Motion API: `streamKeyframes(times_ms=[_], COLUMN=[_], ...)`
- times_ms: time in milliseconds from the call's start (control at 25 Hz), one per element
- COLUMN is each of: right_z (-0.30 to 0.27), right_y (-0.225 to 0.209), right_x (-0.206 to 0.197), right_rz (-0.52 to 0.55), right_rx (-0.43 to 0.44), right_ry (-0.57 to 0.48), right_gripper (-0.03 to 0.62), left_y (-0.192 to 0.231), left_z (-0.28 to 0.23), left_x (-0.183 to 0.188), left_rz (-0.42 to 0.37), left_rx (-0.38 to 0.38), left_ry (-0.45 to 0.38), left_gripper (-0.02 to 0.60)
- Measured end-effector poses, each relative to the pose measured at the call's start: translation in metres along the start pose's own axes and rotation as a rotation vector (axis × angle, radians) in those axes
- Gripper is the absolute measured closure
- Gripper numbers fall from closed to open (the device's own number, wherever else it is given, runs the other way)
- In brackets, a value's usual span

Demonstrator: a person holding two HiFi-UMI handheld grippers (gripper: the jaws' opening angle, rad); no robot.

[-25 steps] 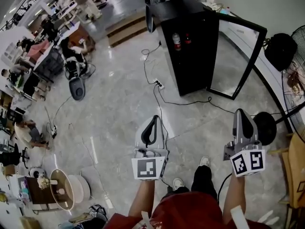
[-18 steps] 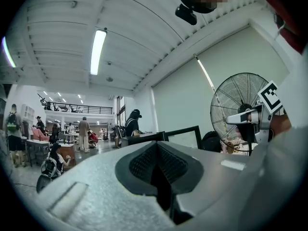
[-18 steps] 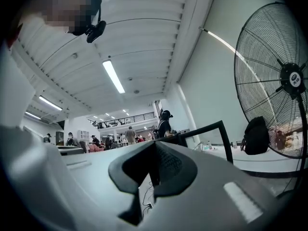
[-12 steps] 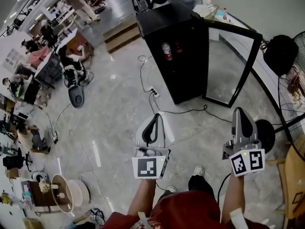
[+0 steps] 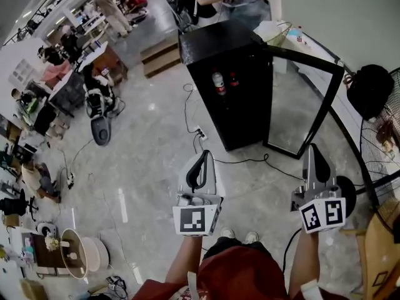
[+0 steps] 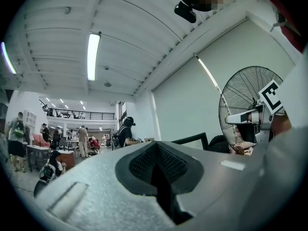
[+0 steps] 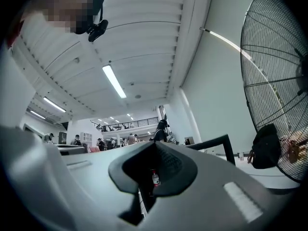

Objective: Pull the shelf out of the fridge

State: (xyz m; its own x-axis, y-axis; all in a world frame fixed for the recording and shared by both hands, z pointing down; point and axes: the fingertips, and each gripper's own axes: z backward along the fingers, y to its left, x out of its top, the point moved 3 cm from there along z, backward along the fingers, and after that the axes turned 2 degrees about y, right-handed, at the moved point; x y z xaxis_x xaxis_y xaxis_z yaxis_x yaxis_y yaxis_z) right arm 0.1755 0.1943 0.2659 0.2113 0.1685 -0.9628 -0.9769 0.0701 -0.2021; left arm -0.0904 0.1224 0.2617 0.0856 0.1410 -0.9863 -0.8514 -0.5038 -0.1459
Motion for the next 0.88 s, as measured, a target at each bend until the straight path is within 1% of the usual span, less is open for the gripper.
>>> streamKeyframes(times_ms=[200, 360, 440, 560, 680, 760, 880], right_z=[-0.032, -0.072, -0.094, -0.127, -0.161, -0.187, -0.227], right_y=[0.000, 0.004, 0.008, 0.015, 0.023, 0.030, 0.040], right_x=[-0.009, -0.021, -0.022, -0.022, -0.017, -0.016, -0.017], right_rz=[0.051, 0.066, 0.079, 0.086, 0.118, 0.143, 0.149], right_rx=[0.017, 0.035, 0.042, 0.048, 0.040, 0.040, 0.049], right_ry=[0.020, 0.035, 0.041, 0.036, 0.004, -0.001, 0.003], right_gripper=[0.595, 0.595, 0.595, 0.595, 0.595, 0.595, 0.595], left_y=[0.014, 0.033, 0.044, 0.068, 0.094, 0.114, 0.145], left_z=[-0.022, -0.050, -0.066, -0.090, -0.117, -0.135, -0.160], left_x=[-0.012, -0.027, -0.031, -0.035, -0.039, -0.040, -0.041], left_rz=[0.022, 0.024, 0.038, 0.063, 0.082, 0.086, 0.092], left_rx=[0.019, 0.028, 0.025, 0.031, 0.032, 0.039, 0.061], left_ry=[-0.003, 0.008, -0.001, -0.017, -0.043, -0.044, -0.037], left_gripper=[0.583, 0.583, 0.583, 0.583, 0.582, 0.583, 0.582])
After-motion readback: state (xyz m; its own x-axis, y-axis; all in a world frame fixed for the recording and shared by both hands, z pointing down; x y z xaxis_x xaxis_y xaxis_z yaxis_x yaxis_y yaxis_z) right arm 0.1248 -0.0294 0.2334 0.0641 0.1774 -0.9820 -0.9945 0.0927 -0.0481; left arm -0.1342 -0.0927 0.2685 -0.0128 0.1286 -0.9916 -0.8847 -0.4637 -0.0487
